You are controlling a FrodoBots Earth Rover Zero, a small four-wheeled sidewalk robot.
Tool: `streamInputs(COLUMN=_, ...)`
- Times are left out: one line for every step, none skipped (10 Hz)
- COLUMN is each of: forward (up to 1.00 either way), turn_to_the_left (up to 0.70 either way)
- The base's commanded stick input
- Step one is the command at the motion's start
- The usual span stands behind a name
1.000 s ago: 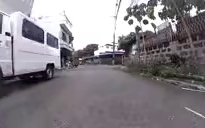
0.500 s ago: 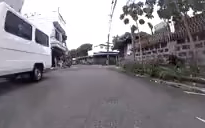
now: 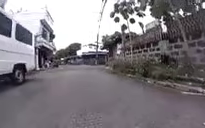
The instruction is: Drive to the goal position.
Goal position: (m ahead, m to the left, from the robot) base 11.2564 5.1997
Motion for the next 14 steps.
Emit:
streamInputs(forward=0.7, turn_to_the_left=0.1)
streamInputs(forward=0.7, turn_to_the_left=0.16)
streamInputs(forward=0.7, turn_to_the_left=0.16)
streamInputs(forward=0.7, turn_to_the_left=0.16)
streamInputs(forward=0.7, turn_to_the_left=0.16)
streamInputs(forward=0.7, turn_to_the_left=0.16)
streamInputs(forward=0.7, turn_to_the_left=0.16)
streamInputs(forward=0.7, turn_to_the_left=0.16)
streamInputs(forward=0.7, turn_to_the_left=0.16)
streamInputs(forward=0.7, turn_to_the_left=0.16)
streamInputs(forward=0.7, turn_to_the_left=0.16)
streamInputs(forward=0.7, turn_to_the_left=0.16)
streamInputs(forward=0.7, turn_to_the_left=0.16)
streamInputs(forward=0.7, turn_to_the_left=0.16)
